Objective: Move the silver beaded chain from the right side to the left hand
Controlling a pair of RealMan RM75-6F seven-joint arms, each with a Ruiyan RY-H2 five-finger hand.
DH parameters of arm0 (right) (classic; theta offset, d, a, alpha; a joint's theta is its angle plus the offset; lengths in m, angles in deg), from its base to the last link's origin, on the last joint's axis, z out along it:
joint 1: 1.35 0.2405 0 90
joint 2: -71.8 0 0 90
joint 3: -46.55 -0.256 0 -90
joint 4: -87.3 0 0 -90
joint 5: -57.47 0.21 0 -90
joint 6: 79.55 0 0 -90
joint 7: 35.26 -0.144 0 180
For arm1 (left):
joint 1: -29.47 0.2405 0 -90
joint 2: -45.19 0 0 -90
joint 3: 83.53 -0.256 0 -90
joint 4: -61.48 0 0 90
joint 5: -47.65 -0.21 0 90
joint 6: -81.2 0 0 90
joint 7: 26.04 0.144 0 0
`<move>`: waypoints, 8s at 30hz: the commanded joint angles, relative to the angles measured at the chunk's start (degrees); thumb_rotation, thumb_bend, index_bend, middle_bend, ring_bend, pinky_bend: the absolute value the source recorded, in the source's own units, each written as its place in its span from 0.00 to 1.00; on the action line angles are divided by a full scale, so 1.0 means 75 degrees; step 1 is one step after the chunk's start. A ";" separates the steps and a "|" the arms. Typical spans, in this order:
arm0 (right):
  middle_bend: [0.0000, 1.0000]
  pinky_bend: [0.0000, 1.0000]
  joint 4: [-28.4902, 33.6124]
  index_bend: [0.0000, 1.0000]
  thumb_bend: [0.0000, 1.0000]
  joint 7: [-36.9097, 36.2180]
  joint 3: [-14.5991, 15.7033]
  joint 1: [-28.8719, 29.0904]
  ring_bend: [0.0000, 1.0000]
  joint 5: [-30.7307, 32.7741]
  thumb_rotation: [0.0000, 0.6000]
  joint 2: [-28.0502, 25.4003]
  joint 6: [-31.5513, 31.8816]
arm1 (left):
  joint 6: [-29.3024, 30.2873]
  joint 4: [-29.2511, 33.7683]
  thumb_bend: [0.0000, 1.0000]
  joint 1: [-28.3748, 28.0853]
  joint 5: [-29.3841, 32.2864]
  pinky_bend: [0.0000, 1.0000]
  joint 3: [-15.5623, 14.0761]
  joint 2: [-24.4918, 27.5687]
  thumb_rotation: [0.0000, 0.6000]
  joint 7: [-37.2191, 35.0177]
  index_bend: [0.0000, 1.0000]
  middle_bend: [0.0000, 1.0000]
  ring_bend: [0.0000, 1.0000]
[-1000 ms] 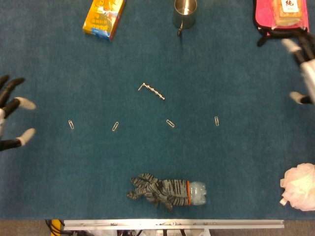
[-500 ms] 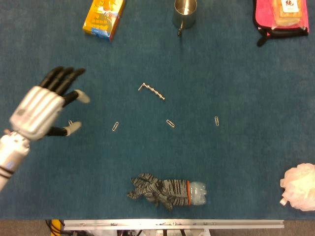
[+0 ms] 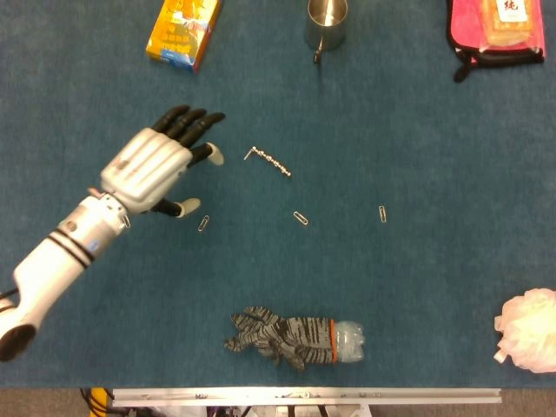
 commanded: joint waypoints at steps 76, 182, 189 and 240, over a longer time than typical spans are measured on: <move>0.05 0.00 -0.1192 0.16 0.00 -0.1261 -0.0931 -0.0854 0.00 0.0200 1.00 0.0261 -0.0541 | -0.1903 -0.4310 0.33 -0.3113 0.1059 0.04 -0.0227 -0.3624 1.00 0.1070 0.36 0.00 0.00; 0.05 0.00 -0.1407 0.16 0.00 -0.1423 -0.1017 -0.0883 0.00 0.0220 1.00 0.0508 -0.0946 | -0.2062 -0.4524 0.26 -0.3198 0.1642 0.04 -0.0430 -0.3786 1.00 0.1313 0.47 0.00 0.00; 0.05 0.00 -0.1427 0.16 0.00 -0.1443 -0.1018 -0.0887 0.00 0.0222 1.00 0.0518 -0.0955 | -0.2071 -0.4510 0.26 -0.3208 0.1672 0.04 -0.0422 -0.3795 1.00 0.1358 0.48 0.00 0.00; 0.05 0.00 -0.1431 0.16 0.00 -0.1547 -0.1018 -0.0949 0.00 0.0188 1.00 0.0530 -0.0926 | -0.2262 -0.4161 0.38 -0.3199 0.2163 0.04 -0.0470 -0.3605 1.00 0.1855 0.53 0.00 0.00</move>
